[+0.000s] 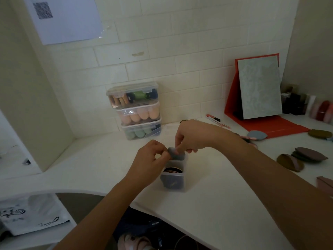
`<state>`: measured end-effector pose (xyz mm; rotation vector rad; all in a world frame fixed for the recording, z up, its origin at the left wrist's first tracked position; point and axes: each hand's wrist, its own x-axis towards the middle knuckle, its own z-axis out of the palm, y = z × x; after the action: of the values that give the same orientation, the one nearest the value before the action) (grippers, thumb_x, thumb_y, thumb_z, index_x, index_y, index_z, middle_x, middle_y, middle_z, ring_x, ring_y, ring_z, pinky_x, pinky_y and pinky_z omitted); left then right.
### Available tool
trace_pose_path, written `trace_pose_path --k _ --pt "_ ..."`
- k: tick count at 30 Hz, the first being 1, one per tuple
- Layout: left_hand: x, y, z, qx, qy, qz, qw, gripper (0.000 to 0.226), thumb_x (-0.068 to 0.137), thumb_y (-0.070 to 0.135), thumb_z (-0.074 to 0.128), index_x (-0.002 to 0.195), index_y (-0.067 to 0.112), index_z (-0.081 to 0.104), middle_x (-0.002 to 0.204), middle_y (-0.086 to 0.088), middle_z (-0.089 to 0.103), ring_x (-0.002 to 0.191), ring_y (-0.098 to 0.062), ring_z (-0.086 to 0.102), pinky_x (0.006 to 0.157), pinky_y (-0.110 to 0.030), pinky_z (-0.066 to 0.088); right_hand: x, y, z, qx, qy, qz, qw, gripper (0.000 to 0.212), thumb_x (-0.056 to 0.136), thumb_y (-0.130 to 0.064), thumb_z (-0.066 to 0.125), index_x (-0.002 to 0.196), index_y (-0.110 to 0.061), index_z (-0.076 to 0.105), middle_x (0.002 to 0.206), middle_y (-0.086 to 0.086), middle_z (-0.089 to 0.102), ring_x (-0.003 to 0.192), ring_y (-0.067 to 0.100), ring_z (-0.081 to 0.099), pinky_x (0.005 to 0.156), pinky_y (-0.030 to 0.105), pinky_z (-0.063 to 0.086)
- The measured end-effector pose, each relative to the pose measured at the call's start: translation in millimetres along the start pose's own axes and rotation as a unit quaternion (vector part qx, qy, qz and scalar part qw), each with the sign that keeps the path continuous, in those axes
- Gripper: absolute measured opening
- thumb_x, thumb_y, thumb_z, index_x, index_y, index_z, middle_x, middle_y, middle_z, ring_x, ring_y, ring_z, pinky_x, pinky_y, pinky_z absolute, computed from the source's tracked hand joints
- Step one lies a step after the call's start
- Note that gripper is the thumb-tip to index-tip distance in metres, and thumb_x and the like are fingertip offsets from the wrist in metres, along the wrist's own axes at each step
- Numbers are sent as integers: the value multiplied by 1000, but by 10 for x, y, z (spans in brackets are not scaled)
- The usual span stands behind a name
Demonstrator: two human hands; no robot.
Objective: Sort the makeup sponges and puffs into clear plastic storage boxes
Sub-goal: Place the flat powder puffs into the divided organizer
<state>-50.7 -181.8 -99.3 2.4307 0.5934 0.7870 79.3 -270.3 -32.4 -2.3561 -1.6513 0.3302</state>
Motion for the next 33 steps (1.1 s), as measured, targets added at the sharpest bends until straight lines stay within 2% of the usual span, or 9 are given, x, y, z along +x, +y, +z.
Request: trace_pose_path --k 5,8,11,14,17,21,24,29,33 --pt "-9 27 7 -2 3 10 1000 16 91 16 50 81 21 62 94 7 53 84 -4 52 69 -8 37 -16 -45 42 -68 10 1 998 33 82 -32 70 108 -11 70 102 4 68 82 15 57 61 17 41" --pt "-11 29 5 -8 0 13 1000 18 91 16 50 82 21 64 90 8 60 83 -4 55 69 -9 39 16 -80 141 -103 10 -18 994 28 87 -26 64 109 -10 70 102 5 69 79 13 56 71 21 44" --pt "-3 25 0 -18 -14 0 1000 22 91 16 50 83 16 70 83 1 67 79 -10 60 69 -16 43 28 -61 158 -107 -22 -38 993 26 92 -21 57 113 -9 67 103 5 68 79 14 56 65 16 41" --pt "-5 20 5 -21 -21 -6 1000 24 91 16 49 82 13 71 80 -1 67 76 -11 60 67 -19 44 -4 28 23 -20 -38 -46 998 23 90 -29 61 104 -14 71 77 -4 64 63 6 52 55 14 38" --pt "-12 21 6 -33 -26 -8 999 24 91 17 48 79 14 70 79 1 67 77 -10 60 67 -17 45 34 259 -104 79 81 -11 994 17 86 -32 66 91 -17 72 69 -6 62 60 7 55 55 17 43" --pt "-14 29 8 -40 -41 -4 998 27 92 16 48 73 29 61 80 10 64 78 -3 58 64 -6 43 174 749 -72 -20 190 101 976 21 83 -29 64 94 -12 71 94 5 68 83 20 62 70 28 47" --pt "-16 33 -1 -60 -49 4 997 23 91 19 52 75 32 61 81 11 65 79 -1 58 65 -3 41 180 1012 1 -88 131 167 973 30 85 -27 62 108 -9 66 109 10 65 96 23 61 70 26 44" --pt "-22 62 -26 -68 -72 9 995 23 91 22 53 73 33 64 82 9 67 81 -5 60 67 -11 43 111 1132 71 -89 57 158 982 46 83 -31 68 125 -15 60 123 5 59 111 21 56 89 26 42" --pt "-18 57 -18 -66 -72 3 995 24 91 22 53 73 34 63 83 8 67 83 -6 60 71 -14 45 136 1193 165 -81 60 154 983 37 81 -31 71 112 -11 69 106 7 68 92 18 59 66 19 38"
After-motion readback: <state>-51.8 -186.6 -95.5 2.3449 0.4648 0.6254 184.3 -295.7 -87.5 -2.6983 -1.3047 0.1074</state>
